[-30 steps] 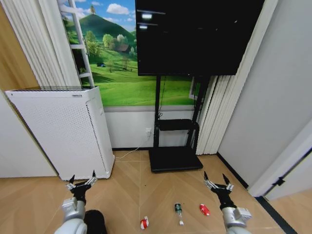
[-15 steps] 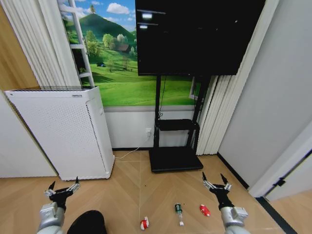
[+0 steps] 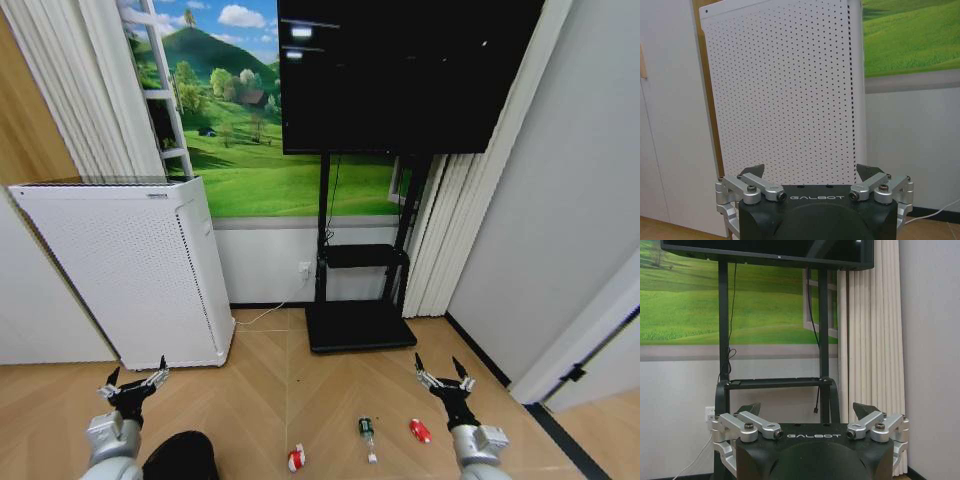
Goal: Pick up the trash bin and place the garbage on the floor into it.
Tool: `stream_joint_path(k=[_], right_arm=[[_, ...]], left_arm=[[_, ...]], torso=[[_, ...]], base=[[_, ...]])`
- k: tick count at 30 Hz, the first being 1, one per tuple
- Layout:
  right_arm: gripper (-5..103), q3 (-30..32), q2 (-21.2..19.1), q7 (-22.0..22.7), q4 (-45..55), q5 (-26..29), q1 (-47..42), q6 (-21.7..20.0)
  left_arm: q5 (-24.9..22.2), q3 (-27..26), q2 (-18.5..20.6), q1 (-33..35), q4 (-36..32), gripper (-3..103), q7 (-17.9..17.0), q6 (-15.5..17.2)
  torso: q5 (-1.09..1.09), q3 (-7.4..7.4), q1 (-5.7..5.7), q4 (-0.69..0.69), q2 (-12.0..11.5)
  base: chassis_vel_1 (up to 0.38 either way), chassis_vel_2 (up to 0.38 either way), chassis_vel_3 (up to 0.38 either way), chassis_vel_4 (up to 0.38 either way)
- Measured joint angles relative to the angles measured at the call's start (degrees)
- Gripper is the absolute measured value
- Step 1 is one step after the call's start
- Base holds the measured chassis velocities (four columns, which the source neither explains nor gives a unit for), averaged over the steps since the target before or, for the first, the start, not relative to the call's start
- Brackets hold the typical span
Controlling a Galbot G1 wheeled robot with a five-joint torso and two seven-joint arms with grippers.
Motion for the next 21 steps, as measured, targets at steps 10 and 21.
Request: stream_joint_path(k=[10,21], right_arm=[[100,-0.2,0.3,-0.1,0.1,-0.2,0.3,0.0],[100,-0.6,0.8,-0.1,-0.1,-1.0,0.4,0.1]], left_arm=[[-0.4,-0.3,0.2,-0.2,0.1,100,0.0,-0.2],[-0.6,-0.3,0.3,-0.4,0.5,100,0.0,-0.4]], torso=[[0.0,-1.81,-1.2,0.0,-3.0],[0.0,-3.32,-2.1,0.0,-5.4]], base=[[0.0,0.0,0.0,0.0],[0.0,0.0,0.0,0.0]])
